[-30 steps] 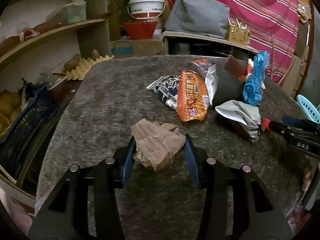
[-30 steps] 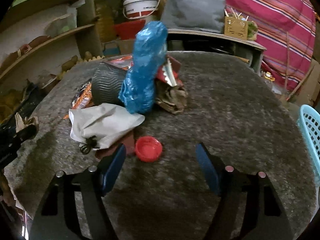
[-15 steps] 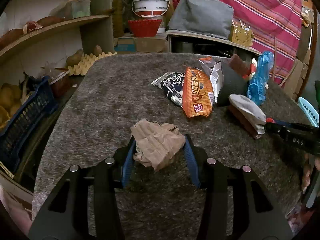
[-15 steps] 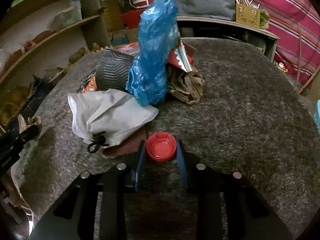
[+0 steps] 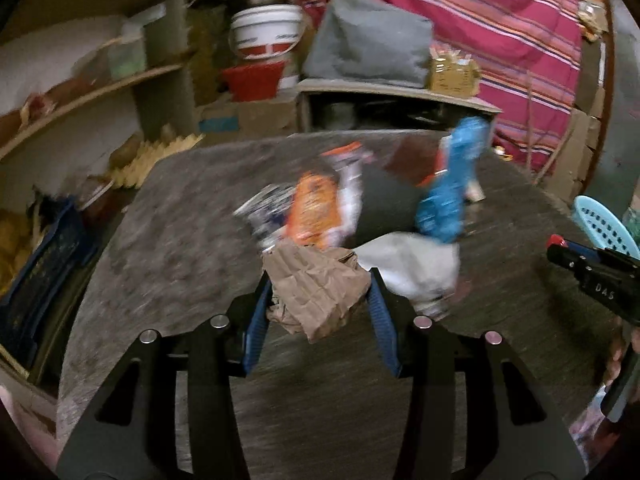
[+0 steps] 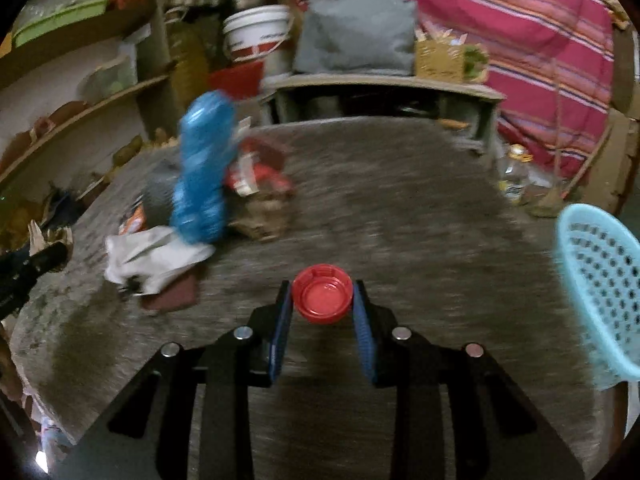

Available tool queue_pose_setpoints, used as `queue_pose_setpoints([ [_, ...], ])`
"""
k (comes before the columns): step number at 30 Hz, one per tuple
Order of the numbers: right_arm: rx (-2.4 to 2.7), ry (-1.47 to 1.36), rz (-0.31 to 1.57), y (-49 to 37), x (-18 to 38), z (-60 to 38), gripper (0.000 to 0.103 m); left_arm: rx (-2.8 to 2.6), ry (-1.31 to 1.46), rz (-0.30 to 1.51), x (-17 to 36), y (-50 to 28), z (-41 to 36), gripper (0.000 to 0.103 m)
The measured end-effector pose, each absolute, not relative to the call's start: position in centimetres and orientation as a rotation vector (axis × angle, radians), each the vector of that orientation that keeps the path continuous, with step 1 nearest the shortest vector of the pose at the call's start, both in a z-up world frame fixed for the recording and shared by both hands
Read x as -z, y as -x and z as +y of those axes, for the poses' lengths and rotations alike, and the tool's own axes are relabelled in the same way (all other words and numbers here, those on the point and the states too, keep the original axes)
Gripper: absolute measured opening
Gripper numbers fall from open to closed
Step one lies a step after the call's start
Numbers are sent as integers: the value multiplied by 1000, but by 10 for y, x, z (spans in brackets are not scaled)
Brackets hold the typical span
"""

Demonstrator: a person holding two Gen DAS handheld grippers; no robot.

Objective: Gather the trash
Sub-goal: 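Carry paper bag and red cap to the blue basket and release both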

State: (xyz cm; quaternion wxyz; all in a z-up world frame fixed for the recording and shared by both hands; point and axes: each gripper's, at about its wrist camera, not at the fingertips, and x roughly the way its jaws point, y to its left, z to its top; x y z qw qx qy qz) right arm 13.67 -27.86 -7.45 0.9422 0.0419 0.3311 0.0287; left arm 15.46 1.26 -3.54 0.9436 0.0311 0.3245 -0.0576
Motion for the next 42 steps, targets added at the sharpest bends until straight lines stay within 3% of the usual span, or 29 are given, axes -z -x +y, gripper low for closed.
queue_pose_setpoints([
  [18, 322, -141, 580, -82, 27, -533, 31, 550, -92, 580, 9, -172, -265, 45],
  [25, 373, -136, 600, -87, 30, -570, 31, 670, -110, 586, 10, -176, -361, 45],
  [37, 421, -192, 627, -89, 51, -602, 31, 726, -121, 691, 31, -216, -436, 47],
  [40, 427, -207, 627, -89, 52, -606, 31, 733, -141, 705, 29, -218, -440, 53],
  [42, 425, -200, 628, -90, 53, -606, 31, 720, -151, 689, 28, -215, -436, 69],
])
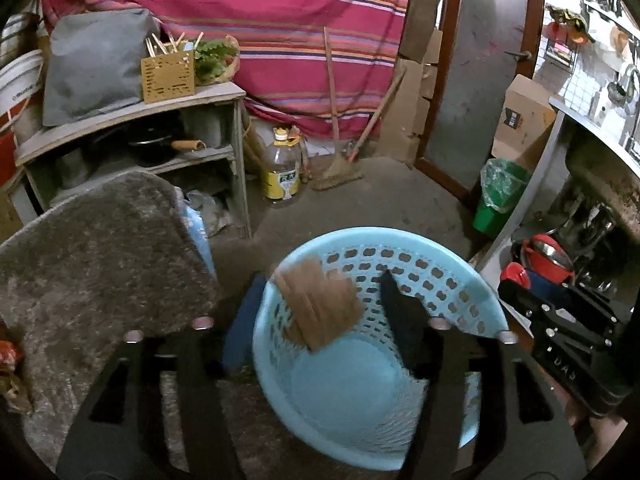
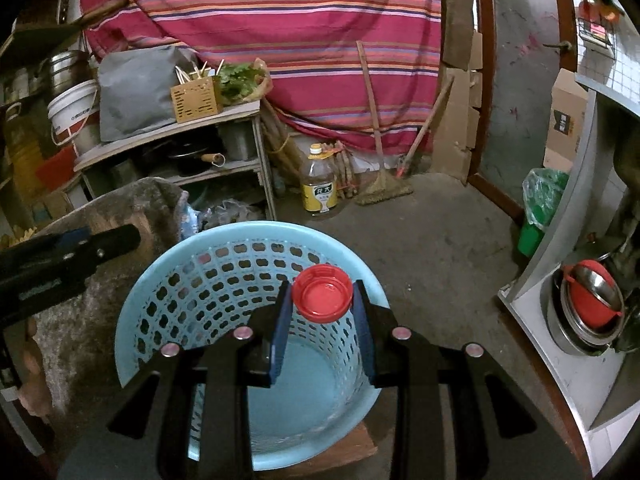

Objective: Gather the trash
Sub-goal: 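Carry paper bag and red cap to the blue basket and release both, then return to the table and grasp the orange snack wrapper with the left tool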

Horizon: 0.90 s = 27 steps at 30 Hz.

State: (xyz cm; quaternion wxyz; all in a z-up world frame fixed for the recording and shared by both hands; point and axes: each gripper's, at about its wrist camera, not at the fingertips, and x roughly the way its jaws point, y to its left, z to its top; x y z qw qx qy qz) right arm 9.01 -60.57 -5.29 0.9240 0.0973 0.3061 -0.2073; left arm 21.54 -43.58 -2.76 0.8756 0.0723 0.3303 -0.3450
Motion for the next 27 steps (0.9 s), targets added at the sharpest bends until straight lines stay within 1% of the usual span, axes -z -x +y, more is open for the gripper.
queue_pose_setpoints([
  [3, 421, -201, 629, -91, 54, -605, 31, 711, -158, 664, 22, -211, -427, 77],
  [7, 412, -203, 635, -95, 58, -596, 31, 688, -179, 643, 16, -207, -407, 84],
  [9, 412, -200, 638, -97, 59, -592, 31, 681, -165, 616, 14, -201, -386, 91],
  [13, 410, -219, 634, -106, 59, -583, 31, 599, -169, 557, 13, -192, -348, 93],
  [15, 420, -205, 633, -110, 58, -577, 32, 558, -168, 537, 13, -188, -325, 98],
  [16, 430, -193, 635, -114, 57, -573, 36, 549, -168, 540, 13, -188, -317, 98],
  [17, 447, -181, 633, -117, 56, -570, 53, 532, -169, 549, 13, -187, -307, 98],
  [18, 462, -174, 629, -119, 56, -568, 66, 521, -167, 554, 13, -187, -300, 98],
  [19, 489, -160, 619, -120, 56, -564, 82, 509, -164, 555, 13, -186, -287, 98],
  [23, 503, -163, 618, -123, 55, -552, 84, 415, -161, 522, 6, -179, -240, 98],
  [26, 483, -190, 594, -121, 49, -538, 89, 386, -111, 549, 1, -181, -201, 98],
  [27, 473, -194, 586, -121, 47, -530, 93, 377, -103, 552, 1, -181, -193, 98],
])
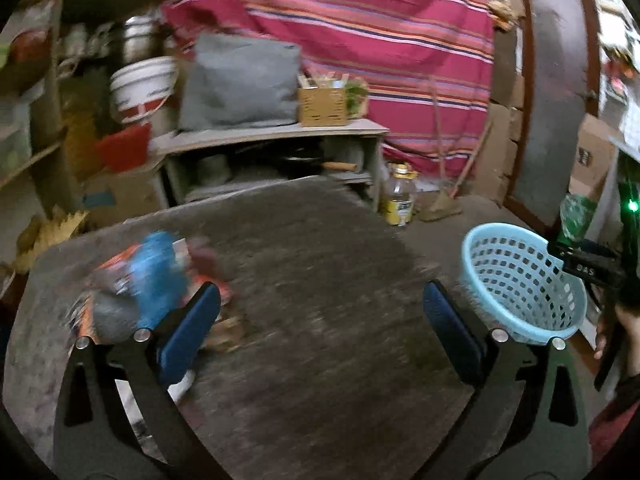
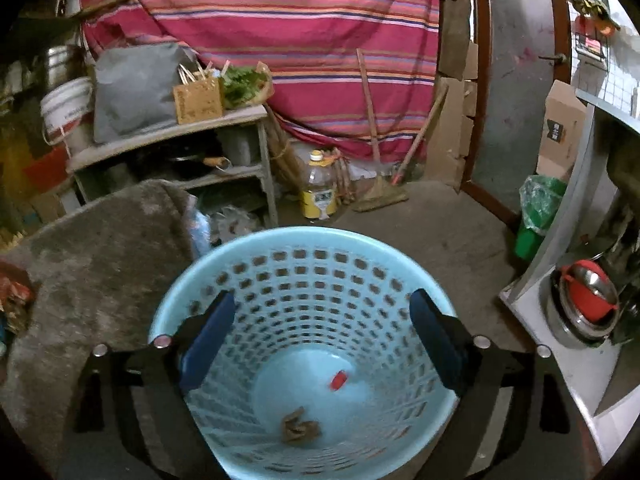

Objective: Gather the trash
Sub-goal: 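Return to the table and grasp the orange snack wrapper with the left tool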

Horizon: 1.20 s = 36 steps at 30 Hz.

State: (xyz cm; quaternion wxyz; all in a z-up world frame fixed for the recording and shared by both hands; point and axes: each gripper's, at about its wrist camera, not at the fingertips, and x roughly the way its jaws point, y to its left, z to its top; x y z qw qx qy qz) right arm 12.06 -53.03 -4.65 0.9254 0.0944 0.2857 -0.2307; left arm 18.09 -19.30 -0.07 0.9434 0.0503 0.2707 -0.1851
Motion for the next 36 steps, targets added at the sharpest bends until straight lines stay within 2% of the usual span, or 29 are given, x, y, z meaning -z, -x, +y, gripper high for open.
queue_pose_setpoints([
  [2, 455, -187, 565, -120, 42, -511, 97, 326, -99, 549, 0, -181, -166, 98],
  [15, 393, -130, 583, -138, 47, -384, 97, 47, -44, 643, 36, -215, -9, 98],
  [23, 268, -152, 607, -154, 56, -348, 97, 12, -12, 722, 69, -243, 36, 98],
  [29, 237, -147, 666, -175, 66, -328, 97, 34, -79, 758, 85, -254, 27, 96],
  [34, 215, -119, 669, -186, 63, -310, 97, 74, -97, 796, 92, -269, 20, 78],
  [36, 209, -97, 665, -188, 61, -302, 97, 90, -81, 795, 92, -269, 24, 54],
])
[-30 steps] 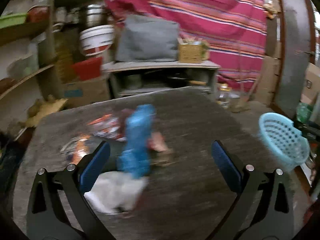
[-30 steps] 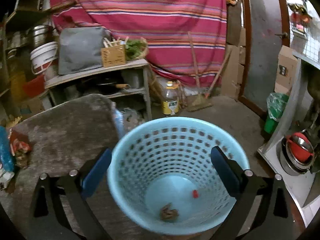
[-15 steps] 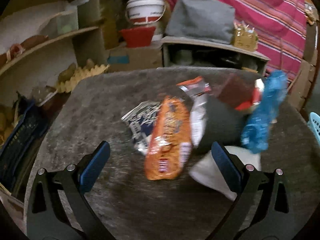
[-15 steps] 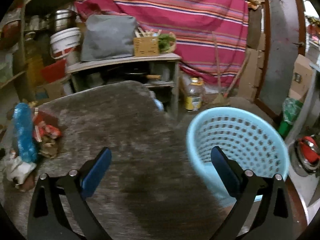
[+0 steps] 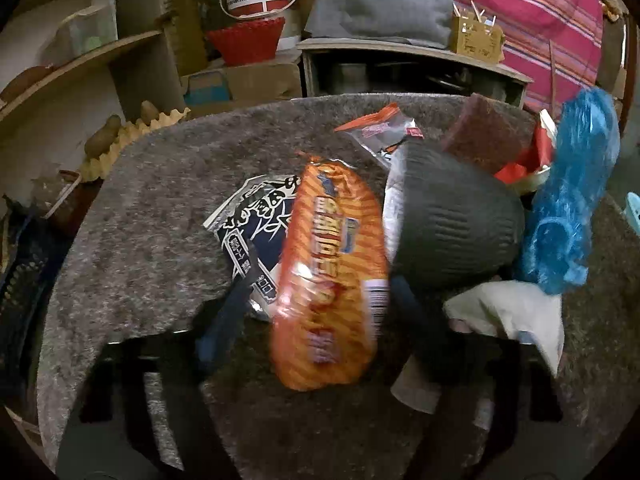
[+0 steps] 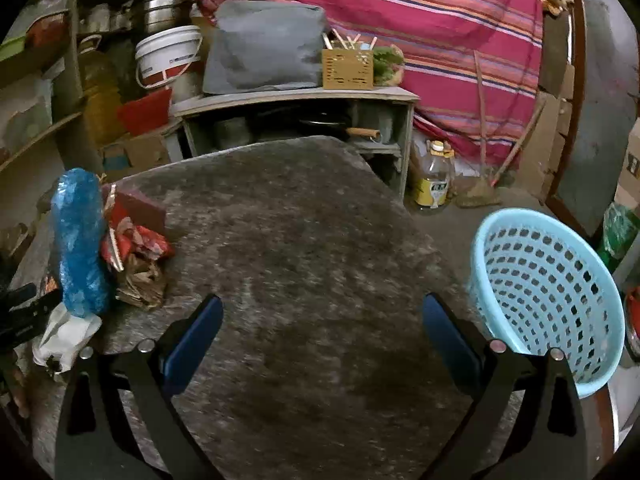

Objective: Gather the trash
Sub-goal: 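Return to the table and grasp the orange snack wrapper with the left tool, then grasp the blue plastic bag and red wrapper with the right tool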

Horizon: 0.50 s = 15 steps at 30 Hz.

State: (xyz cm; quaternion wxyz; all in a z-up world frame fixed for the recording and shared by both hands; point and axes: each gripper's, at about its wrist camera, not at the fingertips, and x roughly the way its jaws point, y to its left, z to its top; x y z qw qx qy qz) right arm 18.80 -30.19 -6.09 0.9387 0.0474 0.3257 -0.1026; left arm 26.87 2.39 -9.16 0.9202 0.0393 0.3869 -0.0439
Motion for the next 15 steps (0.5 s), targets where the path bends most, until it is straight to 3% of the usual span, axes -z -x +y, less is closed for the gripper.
queue_pose_setpoints([
  [1, 206, -90, 665, -189, 60, -300, 97, 100, -75, 800, 93, -269, 25, 49],
  [3, 199, -79, 667, -191, 58, -293, 97, 116, -64, 822, 97, -269, 27, 29],
  [6, 178, -77, 663, -193, 54, -284, 97, 134, -40, 823, 96, -266, 32, 13],
  [15, 126, -38, 629, -198, 37, -249, 97, 124, -24, 713, 58, -237, 56, 5],
])
